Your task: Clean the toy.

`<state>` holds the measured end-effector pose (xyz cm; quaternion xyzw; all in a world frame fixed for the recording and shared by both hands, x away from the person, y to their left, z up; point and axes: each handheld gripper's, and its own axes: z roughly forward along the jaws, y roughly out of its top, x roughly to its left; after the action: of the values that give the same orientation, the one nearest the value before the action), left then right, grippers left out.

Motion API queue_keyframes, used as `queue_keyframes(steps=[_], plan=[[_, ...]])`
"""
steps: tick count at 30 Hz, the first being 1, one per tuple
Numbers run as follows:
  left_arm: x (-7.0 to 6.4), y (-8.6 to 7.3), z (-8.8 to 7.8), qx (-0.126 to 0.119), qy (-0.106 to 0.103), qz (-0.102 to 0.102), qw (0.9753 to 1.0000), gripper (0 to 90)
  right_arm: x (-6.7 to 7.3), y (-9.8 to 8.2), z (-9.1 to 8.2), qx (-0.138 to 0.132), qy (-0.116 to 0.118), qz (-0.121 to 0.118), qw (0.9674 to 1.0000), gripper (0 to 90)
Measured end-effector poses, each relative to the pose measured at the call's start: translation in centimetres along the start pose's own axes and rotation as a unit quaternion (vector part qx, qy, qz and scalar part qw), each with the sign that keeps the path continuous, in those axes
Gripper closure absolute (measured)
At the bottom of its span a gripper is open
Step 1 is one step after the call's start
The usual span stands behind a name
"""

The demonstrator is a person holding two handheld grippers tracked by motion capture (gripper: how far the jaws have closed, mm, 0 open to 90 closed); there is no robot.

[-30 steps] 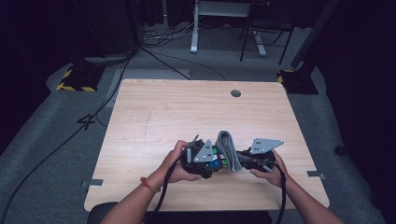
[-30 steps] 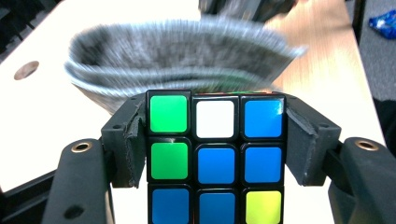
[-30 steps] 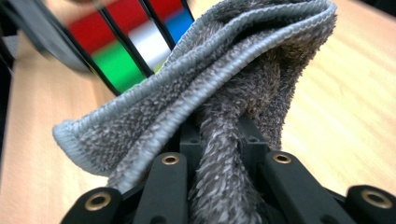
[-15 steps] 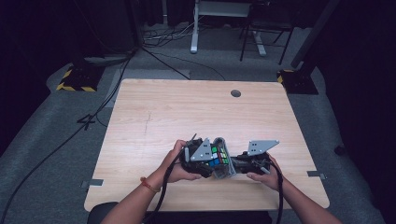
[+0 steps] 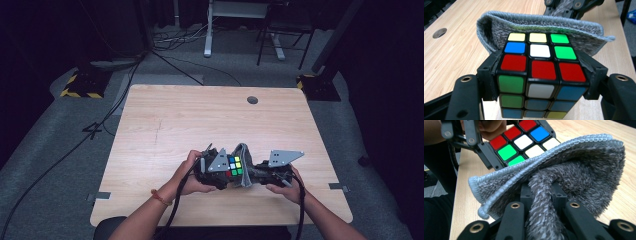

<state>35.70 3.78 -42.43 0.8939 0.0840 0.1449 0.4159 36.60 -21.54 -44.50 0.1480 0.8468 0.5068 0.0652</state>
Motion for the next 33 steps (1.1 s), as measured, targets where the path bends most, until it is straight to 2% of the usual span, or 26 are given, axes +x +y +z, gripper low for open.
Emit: queue_keyframes(steps=[4, 8, 10, 13, 15, 17, 19, 20, 23, 25, 29, 33], plan=[[-0.1, -0.1, 0.4, 0.018, 0.002, 0.005, 0.9998, 32.7, 0.0, 0.1, -0.2, -0.008, -0.003, -0.001, 1.0000, 77.4], [-0.3, -0.1, 0.5, 0.022, 0.006, 0.011, 0.9997, 33.0, 0.1, 0.2, -0.5, -0.018, -0.004, -0.002, 0.9998, 77.4], [-0.3, 0.0, 0.4, 0.019, 0.007, 0.012, 0.9997, 33.0, 0.1, 0.2, -0.5, -0.017, -0.006, -0.002, 0.9998, 77.3], [-0.2, 0.2, -0.1, 0.002, 0.006, 0.010, 0.9999, 33.1, 0.1, 0.4, -0.5, -0.016, -0.013, -0.007, 0.9998, 77.2], [-0.2, 0.4, -0.3, -0.012, -0.003, 0.009, 0.9999, 33.2, 0.0, 0.3, -0.2, 0.000, -0.020, -0.009, 0.9998, 77.2], [-0.5, 0.7, -0.7, -0.019, -0.001, 0.016, 0.9997, 33.2, -0.1, -0.1, 0.5, 0.024, -0.021, -0.008, 0.9995, 77.2], [-0.6, 0.8, -0.9, -0.025, -0.008, 0.017, 0.9995, 33.3, -0.2, -0.5, 1.0, 0.041, -0.017, -0.008, 0.9990, 77.2], [-0.6, 0.9, -1.0, -0.028, -0.003, 0.018, 0.9994, 33.3, -0.2, -0.6, 1.3, 0.048, -0.014, -0.009, 0.9987, 77.2], [-0.3, 0.7, -1.1, -0.032, -0.010, 0.010, 0.9994, 33.2, 0.0, -0.6, 1.5, 0.050, -0.003, -0.009, 0.9987, 77.2], [0.0, 0.5, -1.2, -0.034, -0.011, 0.007, 0.9993, 33.2, 0.2, -0.4, 1.2, 0.039, -0.005, -0.015, 0.9991, 77.2], [-0.1, 0.3, -0.7, -0.013, -0.006, 0.012, 0.9998, 33.1, 0.4, 0.2, -0.2, -0.004, -0.003, -0.010, 0.9999, 77.3], [-0.1, 0.3, -0.7, -0.020, -0.008, 0.008, 0.9997, 33.1, 0.7, 0.5, -0.8, -0.018, -0.013, -0.022, 0.9995, 77.3]])
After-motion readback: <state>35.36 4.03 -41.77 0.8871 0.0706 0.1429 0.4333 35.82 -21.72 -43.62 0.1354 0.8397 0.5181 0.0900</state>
